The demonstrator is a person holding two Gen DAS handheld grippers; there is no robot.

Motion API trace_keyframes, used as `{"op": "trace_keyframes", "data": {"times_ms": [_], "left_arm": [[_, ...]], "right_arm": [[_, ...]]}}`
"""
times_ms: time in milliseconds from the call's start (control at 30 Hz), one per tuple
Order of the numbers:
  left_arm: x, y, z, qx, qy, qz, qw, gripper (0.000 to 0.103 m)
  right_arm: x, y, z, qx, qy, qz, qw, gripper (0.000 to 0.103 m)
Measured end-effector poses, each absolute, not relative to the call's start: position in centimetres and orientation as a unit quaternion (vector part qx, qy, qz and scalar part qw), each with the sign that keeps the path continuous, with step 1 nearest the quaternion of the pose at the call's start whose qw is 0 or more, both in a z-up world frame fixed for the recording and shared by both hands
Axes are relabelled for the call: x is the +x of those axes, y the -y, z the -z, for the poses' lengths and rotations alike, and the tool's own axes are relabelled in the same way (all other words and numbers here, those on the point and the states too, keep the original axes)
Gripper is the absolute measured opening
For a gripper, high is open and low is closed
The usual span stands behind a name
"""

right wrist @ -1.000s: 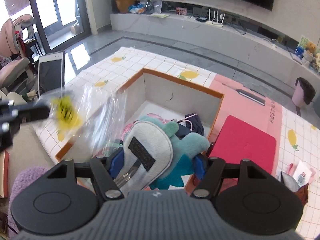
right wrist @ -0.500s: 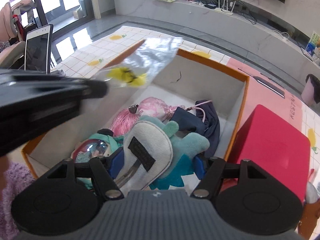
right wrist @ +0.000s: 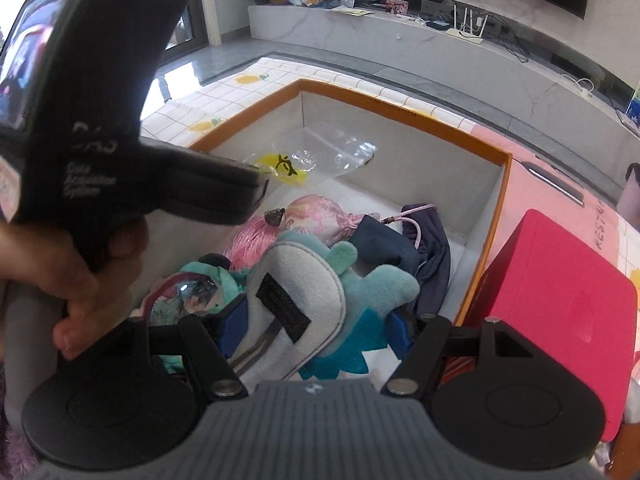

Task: Organize soft objects
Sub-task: 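Lower the plush case and plastic bag into the orange box and open both grippers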

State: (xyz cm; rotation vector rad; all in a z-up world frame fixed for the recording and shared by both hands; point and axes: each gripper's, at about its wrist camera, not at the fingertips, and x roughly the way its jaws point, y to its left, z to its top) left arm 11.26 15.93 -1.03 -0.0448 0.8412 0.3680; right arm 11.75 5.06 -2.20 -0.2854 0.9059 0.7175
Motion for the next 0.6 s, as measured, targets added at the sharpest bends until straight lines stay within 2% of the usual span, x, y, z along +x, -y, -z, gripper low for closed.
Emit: {"op": "trace_keyframes", "data": {"times_ms": [133, 200, 233, 267, 333, 367, 500, 600], "left_arm": [[11.5, -16.6, 1.0, -0.04, -0.407, -0.171, 0.896, 0.011], [11.4, -17.0, 0.7, -0.055, -0.401, -0.158, 0.901, 0.021], [11.4, -17.1, 0.6, -0.064, -0.395, -0.152, 0.904, 0.038], [11.3, -17.2, 0.4, -0.073, -0.387, -0.15, 0.907, 0.06], [10.8, -17.3, 0.0, -0.092, -0.367, -0.139, 0.915, 0.081], [10.8, -17.5, -0.2, -0.102, -0.356, -0.129, 0.92, 0.087], [9.5, -18.4, -1.0, -0.17, -0.312, -0.062, 0.933, 0.096], [8.3, -18.6, -1.8, -0.157, -0.299, -0.074, 0.938, 0.1]], "right_arm": [[11.7, -5.3, 2.3, -0.141, -0.426, -0.334, 0.829, 0.068], [11.6, -5.4, 2.4, -0.144, -0.424, -0.33, 0.831, 0.068], [11.6, -5.4, 2.4, -0.146, -0.424, -0.329, 0.831, 0.068], [11.5, -5.5, 2.4, -0.147, -0.424, -0.329, 0.831, 0.068], [11.4, -5.5, 2.4, -0.147, -0.426, -0.328, 0.83, 0.068], [11.4, -5.5, 2.3, -0.145, -0.428, -0.327, 0.83, 0.068], [11.8, -5.6, 2.1, -0.142, -0.438, -0.323, 0.827, 0.068], [12.1, -5.8, 1.8, -0.152, -0.44, -0.312, 0.829, 0.068]]}}
